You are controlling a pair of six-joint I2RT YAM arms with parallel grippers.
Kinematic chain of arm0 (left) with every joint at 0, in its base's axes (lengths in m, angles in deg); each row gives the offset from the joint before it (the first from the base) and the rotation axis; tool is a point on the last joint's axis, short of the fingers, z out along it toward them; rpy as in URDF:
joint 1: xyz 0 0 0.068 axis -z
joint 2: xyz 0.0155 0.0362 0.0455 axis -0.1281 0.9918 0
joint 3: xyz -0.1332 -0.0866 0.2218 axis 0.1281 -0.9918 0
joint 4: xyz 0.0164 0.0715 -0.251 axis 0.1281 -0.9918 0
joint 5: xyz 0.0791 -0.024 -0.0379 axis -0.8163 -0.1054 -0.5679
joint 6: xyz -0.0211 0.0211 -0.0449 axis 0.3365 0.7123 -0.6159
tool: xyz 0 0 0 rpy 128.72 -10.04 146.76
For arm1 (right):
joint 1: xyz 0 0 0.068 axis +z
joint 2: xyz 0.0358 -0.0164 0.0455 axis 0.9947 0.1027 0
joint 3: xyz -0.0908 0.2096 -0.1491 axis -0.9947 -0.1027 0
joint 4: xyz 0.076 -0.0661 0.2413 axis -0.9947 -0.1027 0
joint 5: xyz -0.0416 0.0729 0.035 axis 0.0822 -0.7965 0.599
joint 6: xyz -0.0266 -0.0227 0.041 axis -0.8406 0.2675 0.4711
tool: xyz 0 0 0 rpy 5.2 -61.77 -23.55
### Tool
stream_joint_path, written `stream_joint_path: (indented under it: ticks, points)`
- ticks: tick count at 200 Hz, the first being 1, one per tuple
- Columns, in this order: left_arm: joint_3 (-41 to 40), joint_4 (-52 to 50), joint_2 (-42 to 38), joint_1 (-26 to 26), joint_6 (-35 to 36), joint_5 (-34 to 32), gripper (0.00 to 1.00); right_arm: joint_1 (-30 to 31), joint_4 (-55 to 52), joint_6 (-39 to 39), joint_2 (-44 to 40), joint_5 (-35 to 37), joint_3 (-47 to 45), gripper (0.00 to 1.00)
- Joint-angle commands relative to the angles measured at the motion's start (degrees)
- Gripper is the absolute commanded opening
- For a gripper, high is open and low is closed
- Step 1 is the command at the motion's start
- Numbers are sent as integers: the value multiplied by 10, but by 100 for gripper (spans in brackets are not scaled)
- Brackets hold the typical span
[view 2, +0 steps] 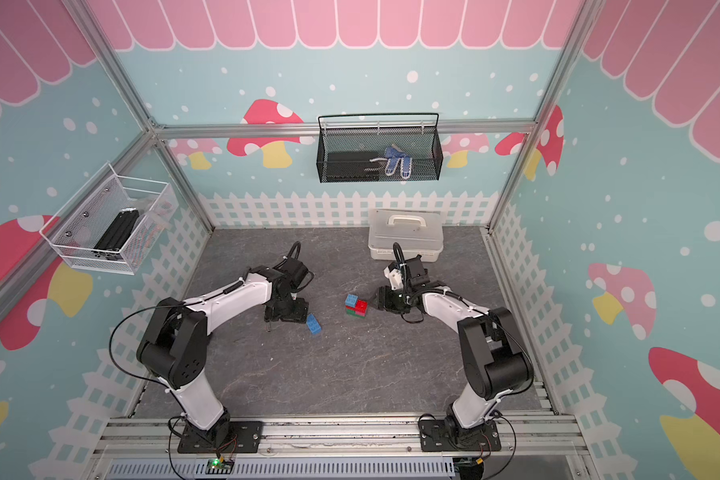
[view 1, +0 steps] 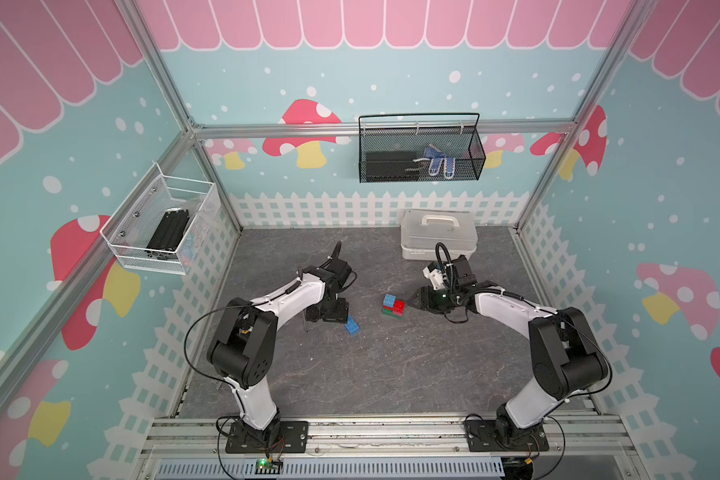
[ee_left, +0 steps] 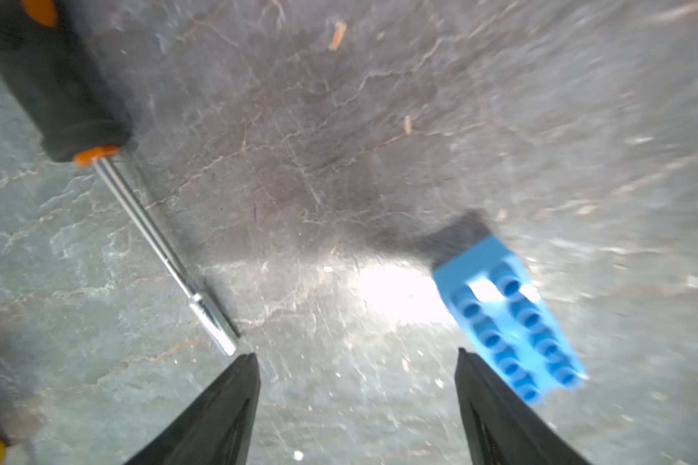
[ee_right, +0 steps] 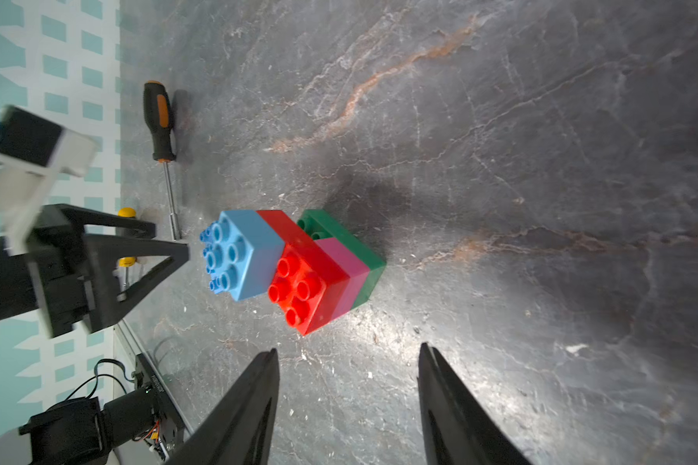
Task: Assemble the number 5 with lego
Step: Adjust the lego brick at the center of the board.
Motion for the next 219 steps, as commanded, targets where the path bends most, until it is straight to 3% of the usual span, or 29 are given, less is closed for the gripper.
stream_joint_path:
  ticks: [1,107,158,219]
  points:
    - [26,-6,-8,13,-21,25,80,-2,14,5,28,18,9,58]
    - [80,5,75,57,-49,21,81,-8,30,-2,81,25,40,58]
    - [108,13,103,61,-4,16,81,-12,17,-12,65,24,36,58]
    - [103,-10,132,58,-9,-30,80,-14,17,-10,45,23,16,58]
